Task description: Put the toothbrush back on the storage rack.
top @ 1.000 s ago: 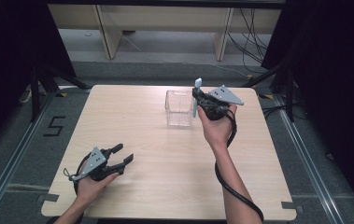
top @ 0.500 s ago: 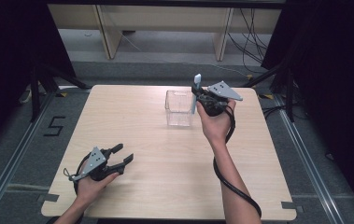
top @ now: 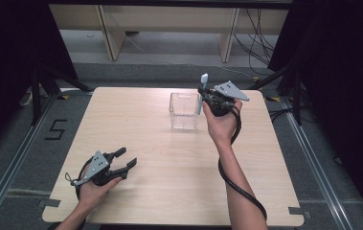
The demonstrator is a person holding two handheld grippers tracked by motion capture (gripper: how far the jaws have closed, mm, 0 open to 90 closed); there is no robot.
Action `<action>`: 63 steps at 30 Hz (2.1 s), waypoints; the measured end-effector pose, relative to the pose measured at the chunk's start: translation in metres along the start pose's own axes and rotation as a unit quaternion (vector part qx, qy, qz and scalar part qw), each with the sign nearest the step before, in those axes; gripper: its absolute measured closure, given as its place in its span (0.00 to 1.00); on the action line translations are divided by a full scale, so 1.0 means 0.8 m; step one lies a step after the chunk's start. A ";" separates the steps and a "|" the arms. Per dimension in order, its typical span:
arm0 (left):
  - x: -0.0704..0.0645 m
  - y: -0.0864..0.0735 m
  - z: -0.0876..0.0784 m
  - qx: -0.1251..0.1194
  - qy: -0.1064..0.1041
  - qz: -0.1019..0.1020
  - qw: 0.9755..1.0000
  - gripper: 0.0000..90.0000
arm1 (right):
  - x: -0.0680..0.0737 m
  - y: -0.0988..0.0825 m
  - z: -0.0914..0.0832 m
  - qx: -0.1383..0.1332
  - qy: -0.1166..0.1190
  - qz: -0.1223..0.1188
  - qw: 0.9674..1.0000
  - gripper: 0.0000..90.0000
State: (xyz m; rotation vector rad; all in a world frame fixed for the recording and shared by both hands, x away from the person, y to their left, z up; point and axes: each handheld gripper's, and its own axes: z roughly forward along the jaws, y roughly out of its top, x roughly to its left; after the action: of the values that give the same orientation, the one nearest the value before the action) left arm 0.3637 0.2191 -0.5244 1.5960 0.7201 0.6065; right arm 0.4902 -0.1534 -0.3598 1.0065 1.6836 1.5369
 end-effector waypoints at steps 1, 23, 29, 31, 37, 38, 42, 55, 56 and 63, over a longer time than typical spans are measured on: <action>0.000 0.000 0.000 0.000 0.000 0.000 1.000 0.41 | -0.001 0.000 0.000 0.000 -0.004 0.003 1.000 0.95; 0.000 0.000 0.000 -0.001 -0.001 -0.001 1.000 0.41 | -0.011 0.004 0.016 -0.003 -0.014 0.008 1.000 0.95; 0.000 0.000 0.000 -0.001 -0.001 0.000 1.000 0.41 | -0.011 0.003 0.023 -0.002 -0.016 0.012 1.000 0.95; 0.000 0.000 -0.001 0.001 -0.001 -0.001 1.000 0.41 | -0.012 0.003 0.026 -0.003 -0.016 0.008 1.000 0.95; 0.000 0.000 -0.001 0.001 -0.001 -0.001 1.000 0.41 | -0.012 -0.002 0.032 0.002 -0.021 0.014 1.000 0.95; 0.000 0.000 0.000 -0.003 -0.003 -0.002 1.000 0.41 | -0.013 -0.004 0.033 0.001 -0.017 0.012 1.000 0.95; -0.001 -0.001 0.001 -0.009 -0.005 -0.002 1.000 0.41 | -0.014 -0.008 0.037 0.006 -0.019 0.015 1.000 0.95; -0.001 -0.001 0.002 -0.012 -0.007 -0.003 1.000 0.41 | -0.014 -0.017 0.044 0.017 -0.019 0.016 1.000 0.95; -0.001 -0.001 0.002 -0.011 -0.008 -0.003 1.000 0.41 | -0.014 -0.018 0.044 0.017 -0.018 0.022 0.999 0.95; -0.001 -0.001 0.002 -0.011 -0.008 -0.003 1.000 0.41 | -0.015 -0.024 0.047 0.027 -0.022 0.020 0.999 0.95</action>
State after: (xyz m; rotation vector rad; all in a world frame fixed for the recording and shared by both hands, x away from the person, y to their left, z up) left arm 0.3640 0.2177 -0.5254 1.5760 0.7027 0.5956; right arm 0.5262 -0.1451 -0.3833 1.1000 1.6914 1.4908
